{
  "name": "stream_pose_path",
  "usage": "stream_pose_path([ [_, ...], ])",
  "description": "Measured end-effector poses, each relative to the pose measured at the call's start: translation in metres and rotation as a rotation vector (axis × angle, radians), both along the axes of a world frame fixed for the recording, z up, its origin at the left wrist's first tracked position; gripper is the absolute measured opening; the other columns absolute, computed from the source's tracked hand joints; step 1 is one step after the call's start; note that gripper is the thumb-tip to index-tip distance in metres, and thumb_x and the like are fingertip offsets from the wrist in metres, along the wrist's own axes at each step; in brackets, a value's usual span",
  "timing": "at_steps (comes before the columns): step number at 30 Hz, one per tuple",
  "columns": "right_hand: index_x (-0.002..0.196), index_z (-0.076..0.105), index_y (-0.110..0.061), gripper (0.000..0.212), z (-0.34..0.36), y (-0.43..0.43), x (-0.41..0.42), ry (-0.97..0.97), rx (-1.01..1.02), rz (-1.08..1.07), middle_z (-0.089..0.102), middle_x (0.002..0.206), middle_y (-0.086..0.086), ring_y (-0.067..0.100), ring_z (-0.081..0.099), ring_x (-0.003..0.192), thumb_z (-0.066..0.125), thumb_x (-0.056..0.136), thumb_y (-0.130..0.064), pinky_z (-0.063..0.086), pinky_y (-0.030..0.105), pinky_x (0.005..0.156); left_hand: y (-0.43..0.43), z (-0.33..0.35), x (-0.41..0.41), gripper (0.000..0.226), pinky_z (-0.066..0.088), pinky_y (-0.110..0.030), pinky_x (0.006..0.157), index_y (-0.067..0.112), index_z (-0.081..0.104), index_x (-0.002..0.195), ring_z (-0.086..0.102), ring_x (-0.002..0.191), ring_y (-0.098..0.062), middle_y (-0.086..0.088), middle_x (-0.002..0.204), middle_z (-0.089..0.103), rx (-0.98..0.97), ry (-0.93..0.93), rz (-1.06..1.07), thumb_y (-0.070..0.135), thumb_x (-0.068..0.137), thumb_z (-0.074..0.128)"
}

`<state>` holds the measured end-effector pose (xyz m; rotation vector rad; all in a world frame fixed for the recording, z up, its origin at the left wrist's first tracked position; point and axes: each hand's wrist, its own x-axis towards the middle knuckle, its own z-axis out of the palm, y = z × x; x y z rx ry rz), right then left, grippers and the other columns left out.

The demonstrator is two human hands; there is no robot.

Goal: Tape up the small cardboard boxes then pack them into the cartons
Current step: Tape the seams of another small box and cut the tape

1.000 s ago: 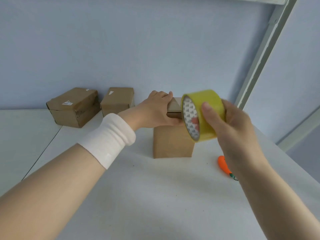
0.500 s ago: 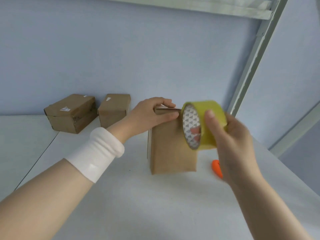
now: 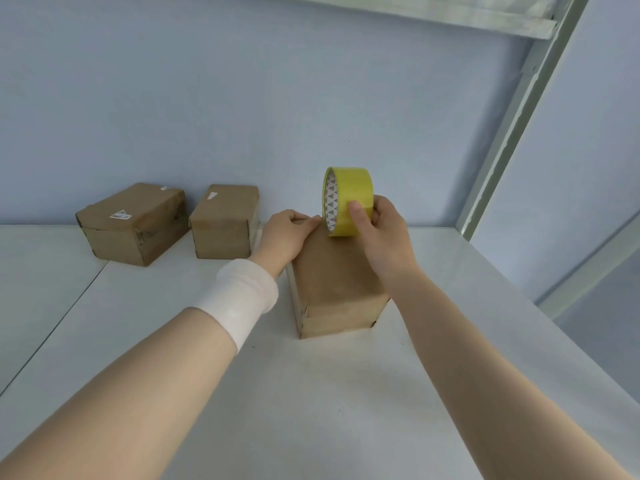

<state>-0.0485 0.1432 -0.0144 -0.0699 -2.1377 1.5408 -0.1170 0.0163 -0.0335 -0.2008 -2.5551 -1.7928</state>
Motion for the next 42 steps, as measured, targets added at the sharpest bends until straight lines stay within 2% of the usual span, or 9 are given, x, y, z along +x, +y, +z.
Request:
stream_pose_path([
  [4, 0.095, 0.053, -0.018, 0.020, -0.017, 0.005, -0.019, -0.069, 0.015, -0.034, 0.058, 0.083, -0.002, 0.012, 0.052, 0.078, 0.053, 0.092, -0.038, 0.039, 0.021, 0.065, 0.001, -0.013, -0.015, 0.020, 0.050, -0.034, 0.089, 0.011, 0.063, 0.087, 0.063, 0.096, -0.025, -0.011, 0.101, 0.068, -0.021, -0.102, -0.036, 0.031, 0.086, 0.066],
  [7, 0.087, 0.054, -0.027, 0.017, -0.019, 0.008, -0.022, -0.125, 0.005, 0.030, 0.061, 0.087, -0.007, 0.009, 0.056, 0.081, 0.057, 0.089, -0.043, 0.044, 0.024, 0.071, 0.001, -0.019, -0.020, 0.019, 0.049, -0.025, 0.071, 0.016, 0.061, 0.075, 0.060, 0.080, -0.016, 0.000, 0.082, 0.065, 0.027, -0.125, -0.053, 0.031, 0.085, 0.067],
  [13, 0.080, 0.052, -0.029, 0.018, -0.019, 0.007, -0.008, -0.025, 0.048, -0.005, 0.059, 0.079, -0.014, -0.004, 0.054, 0.072, 0.055, 0.090, -0.044, 0.041, 0.010, 0.062, 0.001, -0.020, -0.022, 0.022, 0.043, -0.018, 0.059, 0.018, 0.057, 0.067, 0.055, 0.067, -0.008, 0.004, 0.073, 0.060, 0.069, -0.138, -0.041, 0.027, 0.085, 0.067],
  [19, 0.102, 0.056, -0.027, 0.022, -0.018, 0.013, 0.006, -0.106, 0.010, 0.186, 0.067, 0.101, -0.003, 0.011, 0.062, 0.098, 0.057, 0.088, -0.044, 0.047, 0.029, 0.087, 0.003, -0.021, -0.023, 0.021, 0.043, -0.021, 0.061, 0.018, 0.057, 0.067, 0.055, 0.072, -0.013, 0.002, 0.074, 0.060, 0.080, -0.141, -0.026, 0.025, 0.085, 0.067],
  [25, 0.082, 0.056, -0.029, 0.016, -0.011, 0.010, 0.030, -0.010, 0.047, 0.051, 0.063, 0.077, -0.014, -0.008, 0.058, 0.066, 0.066, 0.082, -0.042, 0.044, 0.009, 0.059, 0.003, -0.022, -0.023, 0.016, 0.044, -0.026, 0.072, 0.015, 0.062, 0.077, 0.058, 0.081, -0.016, -0.004, 0.088, 0.064, 0.088, -0.164, -0.010, 0.028, 0.085, 0.067],
  [28, 0.077, 0.062, -0.021, 0.031, -0.008, 0.010, 0.064, 0.006, -0.060, 0.026, 0.065, 0.067, -0.009, 0.000, 0.059, 0.061, 0.060, 0.076, -0.052, 0.046, 0.013, 0.055, 0.004, -0.022, -0.024, 0.017, 0.044, -0.026, 0.074, 0.012, 0.062, 0.082, 0.058, 0.084, -0.018, -0.005, 0.091, 0.063, 0.102, -0.175, -0.001, 0.028, 0.085, 0.067],
  [34, 0.081, 0.064, -0.014, 0.045, -0.001, 0.008, 0.102, -0.105, -0.072, -0.049, 0.070, 0.078, 0.006, 0.023, 0.065, 0.071, 0.056, 0.076, -0.059, 0.052, 0.035, 0.064, 0.008, -0.020, -0.016, 0.017, 0.047, -0.027, 0.079, 0.011, 0.065, 0.086, 0.060, 0.091, -0.021, -0.007, 0.097, 0.065, 0.117, -0.174, 0.007, 0.028, 0.084, 0.068],
  [38, 0.075, 0.061, -0.012, 0.058, -0.005, 0.004, 0.118, -0.189, 0.011, -0.103, 0.062, 0.059, 0.000, 0.015, 0.056, 0.056, 0.053, 0.069, -0.069, 0.044, 0.032, 0.055, 0.008, -0.020, -0.012, 0.019, 0.047, -0.022, 0.066, 0.014, 0.065, 0.086, 0.060, 0.088, -0.017, -0.004, 0.097, 0.065, 0.087, -0.154, 0.020, 0.032, 0.084, 0.068],
  [42, 0.074, 0.060, -0.008, 0.061, -0.023, 0.001, 0.130, -0.280, 0.039, -0.117, 0.057, 0.054, -0.005, 0.010, 0.049, 0.050, 0.052, 0.067, -0.068, 0.039, 0.024, 0.050, 0.009, -0.019, -0.012, 0.020, 0.046, -0.023, 0.069, 0.014, 0.065, 0.086, 0.062, 0.091, -0.019, -0.006, 0.101, 0.067, 0.099, -0.161, 0.023, 0.033, 0.084, 0.067],
])
